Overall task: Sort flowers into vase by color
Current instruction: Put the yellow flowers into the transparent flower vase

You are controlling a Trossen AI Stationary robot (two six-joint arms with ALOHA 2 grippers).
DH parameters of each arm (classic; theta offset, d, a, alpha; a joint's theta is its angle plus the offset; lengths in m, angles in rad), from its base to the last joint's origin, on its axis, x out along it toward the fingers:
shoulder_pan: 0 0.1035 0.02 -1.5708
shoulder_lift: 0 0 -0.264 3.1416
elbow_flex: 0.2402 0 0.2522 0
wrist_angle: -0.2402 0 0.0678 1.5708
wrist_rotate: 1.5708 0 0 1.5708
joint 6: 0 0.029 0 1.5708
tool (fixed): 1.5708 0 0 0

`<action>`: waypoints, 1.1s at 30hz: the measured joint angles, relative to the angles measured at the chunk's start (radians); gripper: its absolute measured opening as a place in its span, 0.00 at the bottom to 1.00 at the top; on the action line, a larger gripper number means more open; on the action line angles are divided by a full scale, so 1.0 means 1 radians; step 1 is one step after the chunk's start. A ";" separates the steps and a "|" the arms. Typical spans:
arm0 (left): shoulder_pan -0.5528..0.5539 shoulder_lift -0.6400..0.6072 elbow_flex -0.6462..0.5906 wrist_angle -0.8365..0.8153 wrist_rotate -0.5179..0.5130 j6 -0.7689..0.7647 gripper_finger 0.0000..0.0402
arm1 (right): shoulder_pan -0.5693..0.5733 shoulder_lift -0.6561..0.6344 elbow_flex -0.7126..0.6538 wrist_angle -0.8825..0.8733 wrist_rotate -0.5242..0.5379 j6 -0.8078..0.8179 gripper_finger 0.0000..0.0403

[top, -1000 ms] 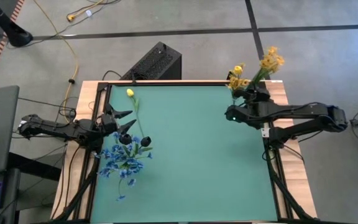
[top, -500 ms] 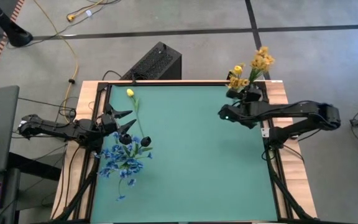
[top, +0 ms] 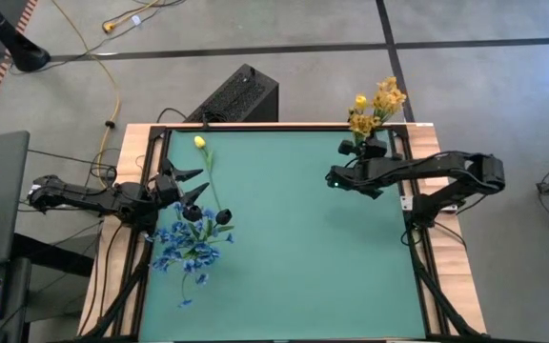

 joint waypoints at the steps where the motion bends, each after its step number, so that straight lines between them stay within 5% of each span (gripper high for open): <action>1: 0.000 0.000 0.000 0.000 0.000 0.000 0.50 | 0.004 0.001 0.000 -0.001 0.000 -0.002 0.12; 13: 0.000 0.000 0.000 -0.005 -0.001 0.004 0.50 | 0.054 -0.009 0.001 -0.079 0.000 -0.014 0.17; 27: 0.000 0.000 0.000 -0.004 -0.004 0.000 0.50 | 0.129 -0.025 0.001 -0.091 -0.012 -0.213 0.18; 33: 0.000 0.000 0.000 -0.003 -0.004 -0.010 0.50 | 0.130 -0.055 0.001 -0.156 -0.084 -0.216 0.33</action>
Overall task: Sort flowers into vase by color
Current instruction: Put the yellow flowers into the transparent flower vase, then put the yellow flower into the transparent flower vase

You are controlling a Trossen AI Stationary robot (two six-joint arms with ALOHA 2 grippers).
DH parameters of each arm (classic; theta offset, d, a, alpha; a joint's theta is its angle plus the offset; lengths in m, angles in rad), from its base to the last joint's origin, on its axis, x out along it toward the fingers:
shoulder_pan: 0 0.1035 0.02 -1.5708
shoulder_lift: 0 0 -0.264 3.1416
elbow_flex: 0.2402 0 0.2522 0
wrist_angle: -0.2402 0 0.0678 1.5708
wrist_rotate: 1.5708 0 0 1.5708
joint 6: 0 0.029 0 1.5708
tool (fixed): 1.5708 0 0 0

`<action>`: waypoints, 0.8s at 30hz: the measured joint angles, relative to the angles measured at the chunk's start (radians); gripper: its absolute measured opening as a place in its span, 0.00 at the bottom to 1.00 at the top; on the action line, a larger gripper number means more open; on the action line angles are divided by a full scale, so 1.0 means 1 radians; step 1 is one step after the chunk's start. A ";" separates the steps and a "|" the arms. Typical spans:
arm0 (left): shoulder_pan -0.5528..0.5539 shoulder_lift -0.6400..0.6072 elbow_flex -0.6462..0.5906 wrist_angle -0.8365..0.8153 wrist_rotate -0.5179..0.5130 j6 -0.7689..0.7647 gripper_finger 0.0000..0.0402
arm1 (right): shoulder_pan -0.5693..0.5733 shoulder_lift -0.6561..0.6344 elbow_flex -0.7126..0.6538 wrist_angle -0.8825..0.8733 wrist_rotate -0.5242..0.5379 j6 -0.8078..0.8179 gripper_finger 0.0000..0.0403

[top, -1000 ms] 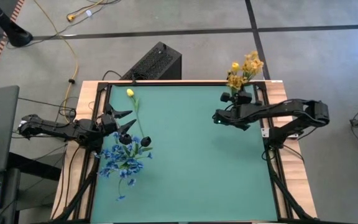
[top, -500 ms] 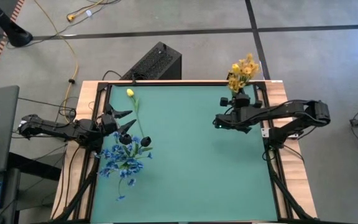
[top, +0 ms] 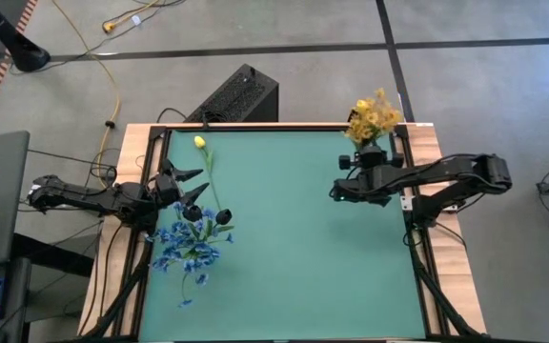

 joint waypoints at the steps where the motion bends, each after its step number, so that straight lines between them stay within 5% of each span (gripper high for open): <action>1: 0.000 0.000 0.000 0.000 0.000 0.000 0.50 | 0.000 -0.004 0.000 -0.007 -0.011 -0.002 0.38; 10: 0.000 0.000 0.000 0.000 0.005 -0.002 0.50 | 0.016 -0.007 0.035 -0.012 -0.160 -0.200 0.72; 18: 0.000 0.000 0.000 0.000 0.005 -0.003 0.50 | 0.009 -0.007 0.129 -0.058 -0.435 -0.458 0.76; 24: 0.000 0.000 0.000 0.001 0.005 -0.007 0.50 | 0.001 -0.007 0.195 -0.204 -0.648 -0.496 0.76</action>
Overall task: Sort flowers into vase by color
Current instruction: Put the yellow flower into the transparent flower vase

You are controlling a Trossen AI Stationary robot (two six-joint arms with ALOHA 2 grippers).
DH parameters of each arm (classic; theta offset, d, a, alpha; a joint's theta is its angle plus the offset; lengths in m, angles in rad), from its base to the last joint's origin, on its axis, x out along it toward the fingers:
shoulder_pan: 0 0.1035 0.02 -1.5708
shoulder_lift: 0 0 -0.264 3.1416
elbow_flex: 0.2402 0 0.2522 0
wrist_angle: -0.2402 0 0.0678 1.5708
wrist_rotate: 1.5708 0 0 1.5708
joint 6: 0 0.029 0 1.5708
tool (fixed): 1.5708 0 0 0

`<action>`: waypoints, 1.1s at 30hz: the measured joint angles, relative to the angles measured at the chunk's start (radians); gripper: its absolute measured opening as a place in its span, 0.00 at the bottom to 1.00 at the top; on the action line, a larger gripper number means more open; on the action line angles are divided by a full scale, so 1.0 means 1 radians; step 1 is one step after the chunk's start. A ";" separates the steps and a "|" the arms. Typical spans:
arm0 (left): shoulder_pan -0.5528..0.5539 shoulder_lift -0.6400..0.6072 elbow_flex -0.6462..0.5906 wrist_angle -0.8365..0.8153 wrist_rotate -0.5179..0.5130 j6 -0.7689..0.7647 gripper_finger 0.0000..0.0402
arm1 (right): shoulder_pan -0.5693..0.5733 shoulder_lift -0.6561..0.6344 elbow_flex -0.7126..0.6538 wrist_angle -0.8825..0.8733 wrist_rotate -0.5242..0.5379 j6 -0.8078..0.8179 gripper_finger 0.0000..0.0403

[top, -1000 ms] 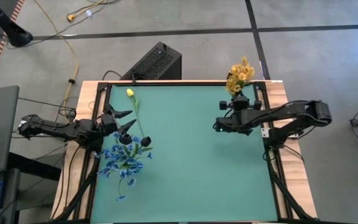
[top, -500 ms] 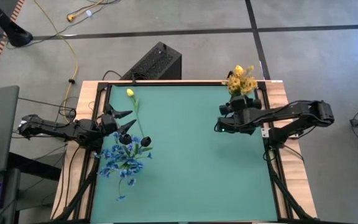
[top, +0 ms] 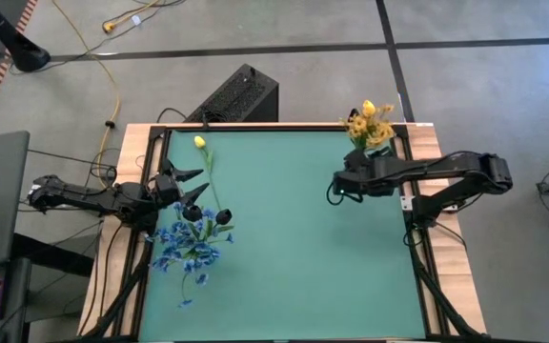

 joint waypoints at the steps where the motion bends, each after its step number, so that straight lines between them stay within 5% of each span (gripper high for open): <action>1: 0.000 0.000 0.000 0.000 0.000 0.000 0.50 | 0.000 0.000 0.008 -0.029 -0.031 0.002 0.76; 18: 0.000 0.000 0.000 0.008 0.002 -0.004 0.50 | 0.014 0.000 0.033 -0.128 -0.692 0.048 0.76; 33: 0.000 0.000 0.000 0.008 0.003 -0.004 0.50 | 0.203 0.002 0.066 0.044 -0.766 0.260 0.76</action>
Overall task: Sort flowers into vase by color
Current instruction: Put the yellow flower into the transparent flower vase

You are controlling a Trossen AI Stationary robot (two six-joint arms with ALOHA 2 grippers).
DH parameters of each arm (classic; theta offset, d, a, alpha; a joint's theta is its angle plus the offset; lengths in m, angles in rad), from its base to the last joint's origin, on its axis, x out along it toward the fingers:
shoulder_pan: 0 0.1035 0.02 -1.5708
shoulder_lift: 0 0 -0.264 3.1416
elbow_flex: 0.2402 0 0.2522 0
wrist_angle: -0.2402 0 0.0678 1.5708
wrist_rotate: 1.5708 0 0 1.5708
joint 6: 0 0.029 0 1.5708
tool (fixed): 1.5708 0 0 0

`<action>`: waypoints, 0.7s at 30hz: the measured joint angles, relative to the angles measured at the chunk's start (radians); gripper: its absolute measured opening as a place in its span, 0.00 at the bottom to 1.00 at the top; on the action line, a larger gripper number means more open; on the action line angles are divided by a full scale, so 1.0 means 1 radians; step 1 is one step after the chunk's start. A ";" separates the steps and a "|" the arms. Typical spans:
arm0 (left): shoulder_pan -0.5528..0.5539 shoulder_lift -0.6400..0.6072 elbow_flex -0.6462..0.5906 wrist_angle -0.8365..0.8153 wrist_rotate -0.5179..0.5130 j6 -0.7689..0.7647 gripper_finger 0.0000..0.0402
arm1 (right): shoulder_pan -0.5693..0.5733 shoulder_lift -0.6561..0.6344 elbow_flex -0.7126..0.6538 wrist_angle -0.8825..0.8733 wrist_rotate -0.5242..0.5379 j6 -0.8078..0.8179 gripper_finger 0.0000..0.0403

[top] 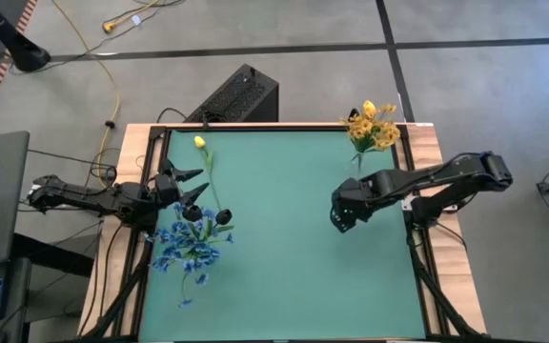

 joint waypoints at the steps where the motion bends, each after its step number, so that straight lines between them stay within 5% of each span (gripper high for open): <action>1: 0.000 0.000 0.000 0.000 0.000 0.000 0.50 | 0.017 0.000 0.012 0.023 0.002 0.003 0.76; 9: 0.000 0.000 0.000 0.000 0.061 0.000 0.50 | 0.141 0.001 0.071 0.415 0.108 -0.097 0.76; 17: 0.000 -0.001 0.000 0.020 0.065 0.000 0.50 | 0.198 0.068 0.073 0.979 0.320 -0.459 0.76; 21: 0.000 -0.002 0.000 0.024 0.081 0.000 0.50 | 0.175 0.169 0.072 1.225 0.321 -0.603 0.76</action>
